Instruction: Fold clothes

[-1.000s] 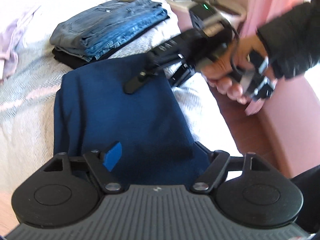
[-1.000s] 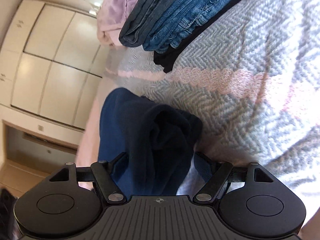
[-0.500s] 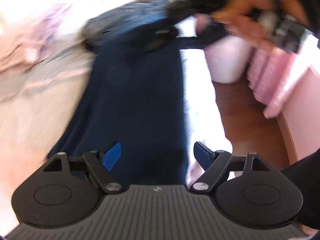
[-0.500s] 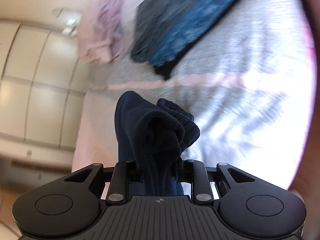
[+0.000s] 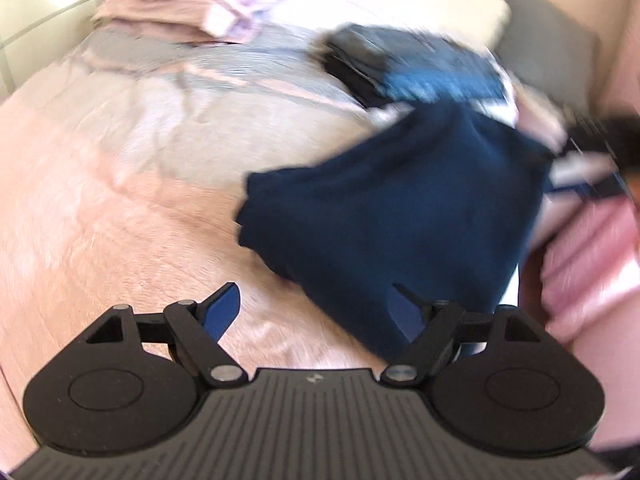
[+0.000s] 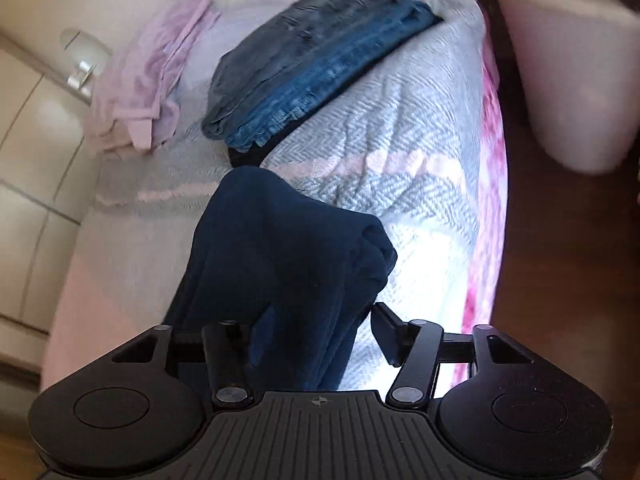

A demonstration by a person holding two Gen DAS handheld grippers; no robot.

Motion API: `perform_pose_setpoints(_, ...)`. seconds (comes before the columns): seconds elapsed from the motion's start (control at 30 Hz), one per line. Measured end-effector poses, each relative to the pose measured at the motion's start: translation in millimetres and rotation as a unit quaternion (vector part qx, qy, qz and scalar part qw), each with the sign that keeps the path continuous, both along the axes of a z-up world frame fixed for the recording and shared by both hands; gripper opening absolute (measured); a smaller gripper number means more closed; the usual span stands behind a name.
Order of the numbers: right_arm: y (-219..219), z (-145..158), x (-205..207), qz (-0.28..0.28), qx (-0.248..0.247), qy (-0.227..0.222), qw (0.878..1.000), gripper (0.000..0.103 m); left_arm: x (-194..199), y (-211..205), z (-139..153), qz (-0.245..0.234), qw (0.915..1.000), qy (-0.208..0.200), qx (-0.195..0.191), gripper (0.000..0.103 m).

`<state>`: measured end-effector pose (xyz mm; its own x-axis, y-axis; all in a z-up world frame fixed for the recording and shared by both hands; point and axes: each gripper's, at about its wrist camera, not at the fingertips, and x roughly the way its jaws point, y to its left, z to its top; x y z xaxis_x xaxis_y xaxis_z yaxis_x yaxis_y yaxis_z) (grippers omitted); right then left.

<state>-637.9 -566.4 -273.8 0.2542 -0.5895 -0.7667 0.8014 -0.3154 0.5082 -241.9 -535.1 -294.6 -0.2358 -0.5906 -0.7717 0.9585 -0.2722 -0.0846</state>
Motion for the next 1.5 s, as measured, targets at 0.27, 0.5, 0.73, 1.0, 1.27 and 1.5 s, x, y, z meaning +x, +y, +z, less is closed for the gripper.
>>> perform_pose_setpoints(0.27,-15,46,77,0.240,-0.086,0.191,0.948,0.088,17,-45,-29,0.080,0.9867,0.118,0.079,0.085)
perform_pose_setpoints(0.5,-92,8,100,0.427,-0.070,0.208,0.877,0.088,18,-84,-56,0.120,0.9725,0.164,0.114,0.078)
perform_pose_setpoints(0.73,-149,-30,95,0.463,-0.055,0.196,0.863,0.061,17,-125,-81,0.134,0.9716,0.145,0.131,0.073)
perform_pose_setpoints(1.0,-177,-29,56,0.377,-0.032,0.086,0.922,0.050,25,-122,-83,0.144,0.9676,0.159,0.133,0.075)
perform_pose_setpoints(1.27,-149,-10,40,0.375,-0.017,0.137,0.916,0.050,29,-89,-35,0.121,0.9838,0.112,0.069,0.073)
perform_pose_setpoints(1.5,-70,33,53,0.398,-0.066,0.222,0.888,0.050,3,-21,2,-0.008,0.9996,0.009,-0.027,0.079)
